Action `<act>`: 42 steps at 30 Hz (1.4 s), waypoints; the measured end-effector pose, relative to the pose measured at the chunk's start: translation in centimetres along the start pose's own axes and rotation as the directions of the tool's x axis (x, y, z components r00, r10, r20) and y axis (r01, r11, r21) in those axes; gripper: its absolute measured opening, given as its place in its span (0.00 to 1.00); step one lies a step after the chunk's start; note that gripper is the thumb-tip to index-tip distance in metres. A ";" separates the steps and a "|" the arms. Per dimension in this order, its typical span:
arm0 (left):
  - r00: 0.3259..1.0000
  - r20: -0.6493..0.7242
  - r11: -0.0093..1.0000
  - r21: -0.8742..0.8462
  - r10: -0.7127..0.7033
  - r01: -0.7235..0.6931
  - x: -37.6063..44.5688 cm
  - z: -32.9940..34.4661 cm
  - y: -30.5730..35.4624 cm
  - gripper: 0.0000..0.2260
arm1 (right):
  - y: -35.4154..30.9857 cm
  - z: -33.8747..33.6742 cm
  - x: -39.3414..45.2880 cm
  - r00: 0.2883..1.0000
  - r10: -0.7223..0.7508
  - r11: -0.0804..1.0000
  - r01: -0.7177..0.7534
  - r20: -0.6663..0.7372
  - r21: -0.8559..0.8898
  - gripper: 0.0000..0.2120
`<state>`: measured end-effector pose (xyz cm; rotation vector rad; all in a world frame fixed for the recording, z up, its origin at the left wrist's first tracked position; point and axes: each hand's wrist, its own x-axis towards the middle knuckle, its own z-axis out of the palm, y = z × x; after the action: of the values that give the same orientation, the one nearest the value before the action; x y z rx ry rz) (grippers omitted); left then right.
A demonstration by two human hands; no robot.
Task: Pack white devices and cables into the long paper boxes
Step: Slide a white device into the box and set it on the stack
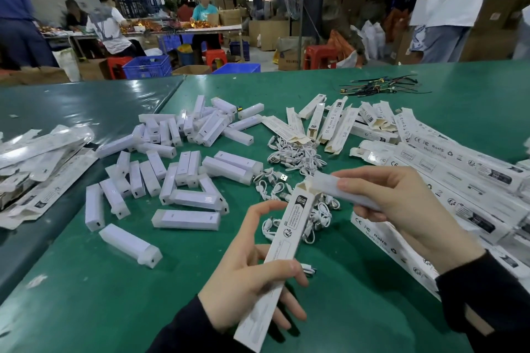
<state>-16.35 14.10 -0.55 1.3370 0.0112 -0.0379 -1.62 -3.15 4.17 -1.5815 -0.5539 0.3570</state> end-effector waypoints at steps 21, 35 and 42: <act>0.929 0.272 0.965 0.144 -0.250 0.217 -0.8 -2.2 1.3 0.15 | -1.5 -3.7 -1.0 0.908 0.127 0.944 0.012 0.399 -0.329 0.07; 0.904 0.326 0.959 0.166 -0.275 0.232 -0.9 -2.2 1.5 0.17 | -1.1 -5.0 -0.9 0.880 0.136 0.961 -0.005 0.455 -0.277 0.15; 0.888 0.342 0.947 0.198 -0.308 0.252 -0.9 -2.1 1.3 0.17 | -1.5 -4.3 -1.1 0.825 0.208 0.949 -0.040 0.525 -0.313 0.07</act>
<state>-17.20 16.50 0.28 1.4509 -0.1196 -0.5481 -0.39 -7.28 5.97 -1.8034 -0.9865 0.8885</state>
